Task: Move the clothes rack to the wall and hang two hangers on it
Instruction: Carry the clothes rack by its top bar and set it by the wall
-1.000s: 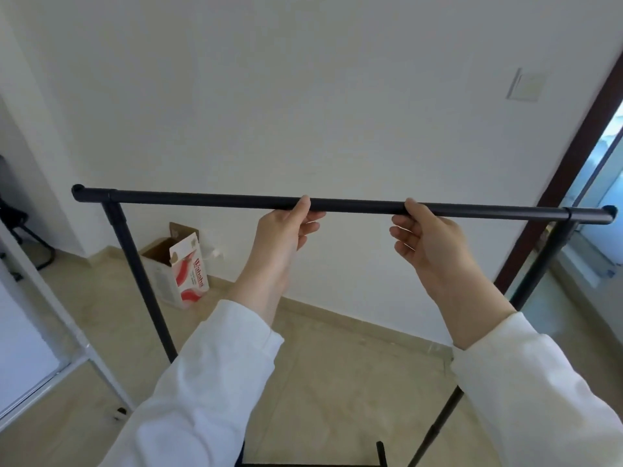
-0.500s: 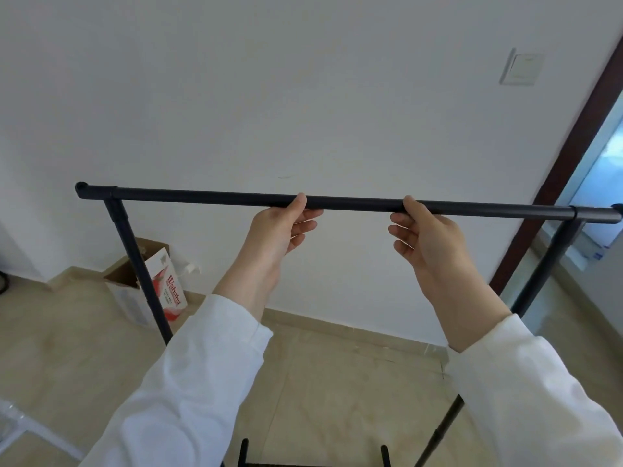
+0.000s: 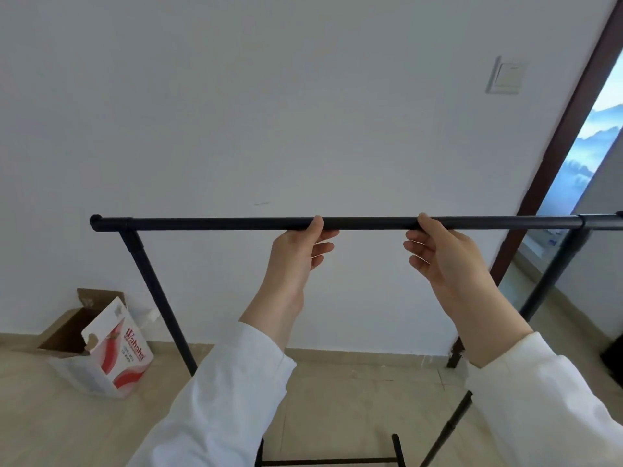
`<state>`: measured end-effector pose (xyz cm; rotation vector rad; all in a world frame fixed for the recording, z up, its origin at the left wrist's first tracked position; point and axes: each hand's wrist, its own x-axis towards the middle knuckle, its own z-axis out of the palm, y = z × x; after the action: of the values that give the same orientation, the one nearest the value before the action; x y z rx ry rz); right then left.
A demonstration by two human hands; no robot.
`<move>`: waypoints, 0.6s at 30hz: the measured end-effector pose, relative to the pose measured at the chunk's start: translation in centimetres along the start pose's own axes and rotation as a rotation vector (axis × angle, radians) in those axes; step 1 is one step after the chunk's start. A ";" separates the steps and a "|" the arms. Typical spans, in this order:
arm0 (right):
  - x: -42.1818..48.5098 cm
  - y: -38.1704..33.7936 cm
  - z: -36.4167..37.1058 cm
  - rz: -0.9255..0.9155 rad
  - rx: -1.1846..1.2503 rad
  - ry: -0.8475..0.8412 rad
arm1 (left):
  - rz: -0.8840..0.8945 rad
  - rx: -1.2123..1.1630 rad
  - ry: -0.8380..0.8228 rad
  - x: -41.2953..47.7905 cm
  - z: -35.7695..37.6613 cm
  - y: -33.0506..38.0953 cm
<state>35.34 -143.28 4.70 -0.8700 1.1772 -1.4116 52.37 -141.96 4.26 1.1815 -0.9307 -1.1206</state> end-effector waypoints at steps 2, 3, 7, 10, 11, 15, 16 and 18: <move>1.4 0.0 0.6 -0.007 -0.005 0.013 | -0.001 -0.001 -0.018 1.9 0.0 0.1; 2.1 0.0 0.9 -0.009 -0.006 0.022 | 0.000 0.002 -0.027 2.8 0.0 0.2; 4.9 0.3 1.9 -0.024 0.000 0.060 | 0.001 0.024 -0.076 6.6 0.3 0.1; 7.0 0.8 2.5 -0.024 -0.004 0.074 | -0.002 0.039 -0.084 9.3 0.5 -0.2; 7.6 0.9 2.8 -0.022 -0.005 0.072 | -0.005 0.036 -0.088 10.1 0.5 -0.4; 10.2 1.5 3.9 -0.003 -0.011 0.081 | -0.048 0.007 -0.096 13.1 0.5 -0.7; 10.9 1.5 4.3 -0.001 -0.014 0.081 | -0.054 -0.001 -0.094 13.9 0.5 -0.7; 12.2 1.5 5.2 0.007 -0.018 0.084 | -0.060 -0.015 -0.081 15.5 0.3 -0.7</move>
<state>38.42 -156.15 3.48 -0.8254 1.2571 -1.4461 55.29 -157.23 3.39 1.1655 -0.9523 -1.2290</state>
